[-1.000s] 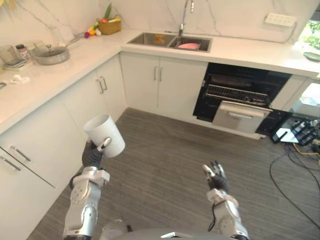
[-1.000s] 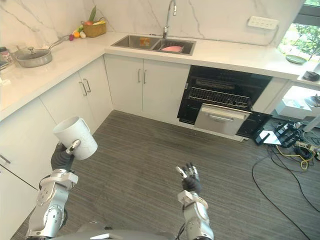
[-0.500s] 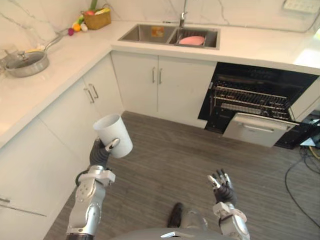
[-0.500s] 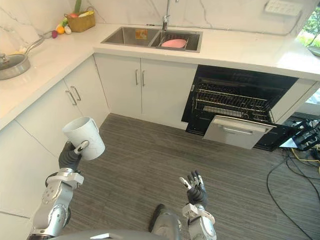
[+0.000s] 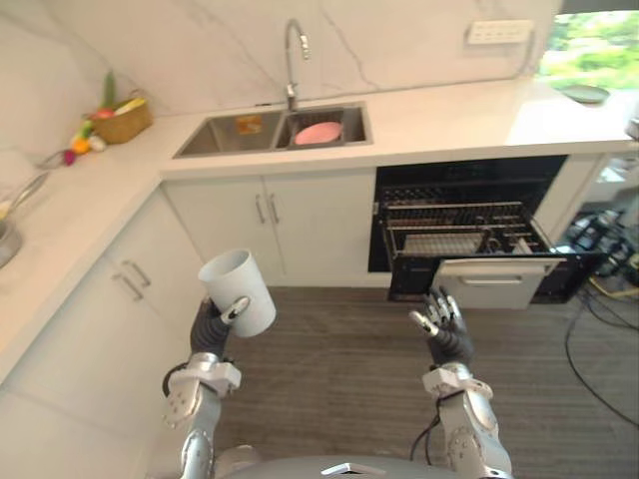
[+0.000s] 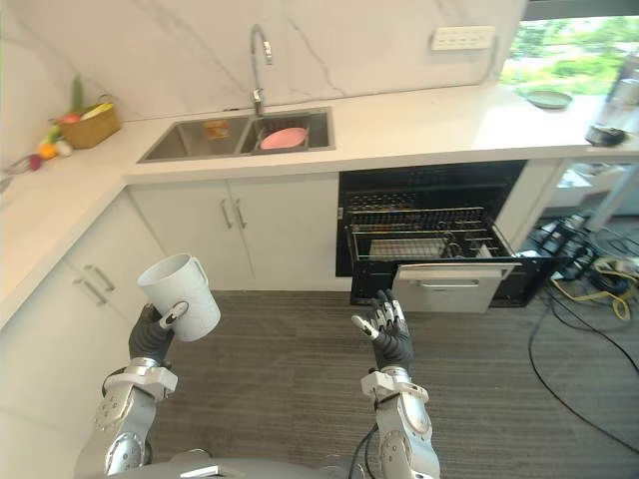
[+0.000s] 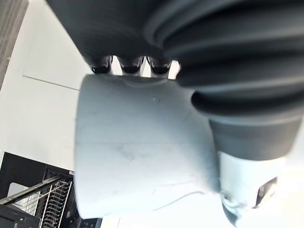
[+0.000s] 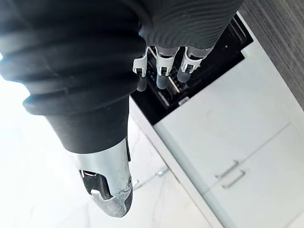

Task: Walk over to the sink, pick up the cup, carry it to the dishwasher, place the cup inside the dishwasher, then close the dishwasher door

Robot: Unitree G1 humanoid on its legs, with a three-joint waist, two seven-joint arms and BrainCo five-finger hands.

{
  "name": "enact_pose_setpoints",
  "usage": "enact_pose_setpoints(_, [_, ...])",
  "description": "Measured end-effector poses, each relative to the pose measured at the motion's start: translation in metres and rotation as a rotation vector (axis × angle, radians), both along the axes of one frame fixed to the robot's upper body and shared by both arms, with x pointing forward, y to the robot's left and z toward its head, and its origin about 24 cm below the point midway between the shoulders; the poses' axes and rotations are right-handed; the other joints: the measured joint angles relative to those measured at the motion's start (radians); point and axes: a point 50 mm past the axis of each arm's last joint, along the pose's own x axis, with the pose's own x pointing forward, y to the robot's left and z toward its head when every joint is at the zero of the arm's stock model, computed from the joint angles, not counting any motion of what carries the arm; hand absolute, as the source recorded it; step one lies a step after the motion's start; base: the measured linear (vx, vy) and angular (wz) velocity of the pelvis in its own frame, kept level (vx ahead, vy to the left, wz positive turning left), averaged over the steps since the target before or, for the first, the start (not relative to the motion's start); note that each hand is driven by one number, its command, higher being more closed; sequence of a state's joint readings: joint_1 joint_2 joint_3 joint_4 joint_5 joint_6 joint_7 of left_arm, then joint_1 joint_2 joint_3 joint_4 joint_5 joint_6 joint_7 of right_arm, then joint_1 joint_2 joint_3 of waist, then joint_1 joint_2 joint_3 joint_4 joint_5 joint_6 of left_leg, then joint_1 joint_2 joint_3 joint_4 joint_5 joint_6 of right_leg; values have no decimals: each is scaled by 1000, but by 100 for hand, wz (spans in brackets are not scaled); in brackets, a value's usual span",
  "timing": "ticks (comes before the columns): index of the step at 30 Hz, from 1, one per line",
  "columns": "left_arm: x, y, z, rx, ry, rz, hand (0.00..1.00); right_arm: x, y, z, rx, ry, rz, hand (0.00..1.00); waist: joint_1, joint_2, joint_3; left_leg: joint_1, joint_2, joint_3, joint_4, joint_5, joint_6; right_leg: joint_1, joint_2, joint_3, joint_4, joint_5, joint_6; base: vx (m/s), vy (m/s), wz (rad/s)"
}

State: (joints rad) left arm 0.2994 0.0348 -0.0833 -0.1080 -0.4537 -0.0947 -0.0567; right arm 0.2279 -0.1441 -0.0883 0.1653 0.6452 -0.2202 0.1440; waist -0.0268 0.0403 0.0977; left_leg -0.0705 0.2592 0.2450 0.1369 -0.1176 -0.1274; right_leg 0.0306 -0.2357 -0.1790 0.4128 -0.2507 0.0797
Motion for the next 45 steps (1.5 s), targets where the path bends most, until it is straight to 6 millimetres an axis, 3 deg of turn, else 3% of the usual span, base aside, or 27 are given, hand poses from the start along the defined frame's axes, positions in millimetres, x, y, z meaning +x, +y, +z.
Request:
enact_pose_setpoints(2, [1,1,3,-5,-25,5,100,-1,-10,2,-17,0,3,0,-17,34,-3,15,-10,-24,16,15,8,1,-1,47,73,-57,54,361,404,-82])
enact_pose_setpoints(3, [2,3,2,-3,-24,11,100,-2,-9,0,1,5,-1,0,-16,12,0,15,-27,-23,105,65,-25,16,-26,91,85,-80,71,330,421,-88])
enact_pose_setpoints(6, [4,5,5,15,-41,-1,100,-4,-4,-3,63,-1,-22,0,-25,8,-11,14,-68,-16,197,58,-1,73,-83,85,72,-98,49,319,382,-53])
enact_pose_setpoints(7, [10,7,11,35,-68,-20,100,-5,4,-7,123,2,-41,0,-28,-49,-21,6,-100,-5,214,29,18,31,-94,63,262,-103,60,287,171,0])
enact_pose_setpoints(8, [15,7,14,48,-83,-38,100,-7,7,-10,165,12,-59,0,-25,-96,-28,16,-145,1,215,16,26,3,-134,-19,356,-83,27,305,130,1])
enact_pose_setpoints(10, [18,-2,17,35,-99,-76,100,-6,8,-9,179,5,-69,0,-8,-95,-25,32,-165,22,204,-3,54,-64,-192,-64,459,49,-20,349,194,-9])
enact_pose_setpoints(12, [16,-7,18,27,-105,-99,100,-9,11,-12,158,24,-55,0,-2,-94,-25,97,-192,58,121,2,75,-105,-233,-49,499,186,36,315,193,-27])
enact_pose_setpoints(13, [14,-8,20,16,-112,-92,100,-13,13,-14,158,34,-49,0,0,-70,-26,136,-193,62,85,10,83,-113,-241,-47,513,246,61,274,76,-28])
enact_pose_setpoints(16, [14,-4,36,17,-180,-75,100,-20,23,-16,206,33,-67,0,-3,-60,-15,196,-189,74,21,3,93,-173,-242,-137,552,53,30,235,5,-18])
enact_pose_setpoints(17, [14,-3,38,16,-193,-68,100,-20,19,-10,195,-3,-57,0,-2,-48,-8,229,-174,87,-5,1,88,-207,-212,-167,471,-3,-8,193,-64,-19])
enact_pose_setpoints(19, [14,-3,38,15,-195,-68,100,-17,15,-1,177,-55,-43,0,-10,-34,-2,242,-139,88,1,-15,63,-251,-165,-136,291,-2,-23,183,-136,-8])
enact_pose_setpoints(22, [12,0,37,27,-196,-65,100,-16,17,0,175,-66,-21,0,2,-50,3,265,-88,91,24,-68,-12,-281,-100,-16,-32,148,-39,170,-261,-9])
enact_pose_setpoints(23, [10,4,37,46,-195,-62,100,-15,19,0,179,-67,-9,0,6,-76,1,288,-88,88,31,-86,-43,-260,-88,11,-113,262,18,213,-316,-38])
enact_pose_setpoints(24, [6,-2,27,15,-156,-63,100,-11,15,4,149,-78,9,0,26,-31,2,333,-59,66,12,-105,-58,-239,-43,-18,-131,307,48,256,-260,-51])
enact_pose_setpoints(26, [4,-7,29,-23,-178,-102,100,0,11,15,113,-134,22,0,39,30,1,340,-48,87,12,-120,-51,-244,-37,-107,-132,320,29,296,-159,-63])
enact_pose_setpoints(27, [9,-12,35,-112,-222,-146,100,11,11,24,104,-183,19,0,38,63,17,354,-21,106,23,-122,-53,-243,-10,-110,-105,301,15,224,-108,-42])
enact_pose_setpoints(28, [12,-14,38,-143,-238,-160,100,14,12,26,95,-192,15,0,36,67,18,357,-14,112,33,-122,-53,-243,-5,-109,-85,289,10,197,-129,-18])
enact_pose_setpoints(32, [22,-24,45,-155,-295,-251,100,18,15,42,8,-272,-12,0,15,40,14,320,68,106,272,-127,-56,-227,-11,-119,89,120,3,199,-158,10])
enact_pose_setpoints(33, [23,-25,44,-149,-292,-260,100,17,14,46,-7,-288,-18,0,8,39,14,292,94,104,335,-118,-41,-216,-6,-134,94,102,6,194,-277,42])
enact_pose_setpoints(35, [22,-33,40,-141,-277,-291,100,12,0,58,-48,-338,-62,0,-11,48,16,176,201,93,564,-7,70,-131,40,-186,37,78,-1,157,-229,45])
enact_pose_setpoints(36, [22,-37,41,-139,-275,-300,100,8,-6,63,-63,-357,-81,0,-22,44,21,127,239,75,645,62,63,-89,49,-196,-11,80,-8,243,-173,37])
enact_pose_setpoints(37, [24,-42,43,-116,-282,-302,100,4,-14,68,-81,-385,-106,0,-26,46,19,88,262,120,709,48,55,-43,46,-203,-56,88,-19,339,-153,23])
enact_pose_setpoints(39, [29,-43,50,-83,-325,-294,100,3,-21,77,-99,-425,-102,0,-37,49,16,67,240,212,666,-21,70,13,27,-207,-116,102,-11,290,-58,-2])
enact_pose_setpoints(40, [32,-44,57,-86,-364,-289,100,3,-21,81,-99,-442,-95,0,-35,39,11,46,183,209,535,-45,63,27,-1,-203,-141,113,6,259,3,-19])
enact_pose_setpoints(41, [34,-48,62,-99,-388,-285,100,4,-20,81,-95,-441,-89,0,-28,26,4,23,114,145,359,-32,40,33,-29,-188,-164,129,32,253,22,-27])
enact_pose_setpoints(44, [25,-54,67,-131,-395,-271,100,7,-12,74,-68,-397,-68,0,-18,22,3,3,44,10,68,76,-28,47,-73,-127,-202,146,86,275,122,-53])
enact_pose_setpoints(45, [24,-54,66,-129,-391,-271,100,6,-13,72,-65,-383,-79,0,-20,24,2,0,33,3,43,101,-24,56,-78,-118,-210,149,105,335,337,-60])
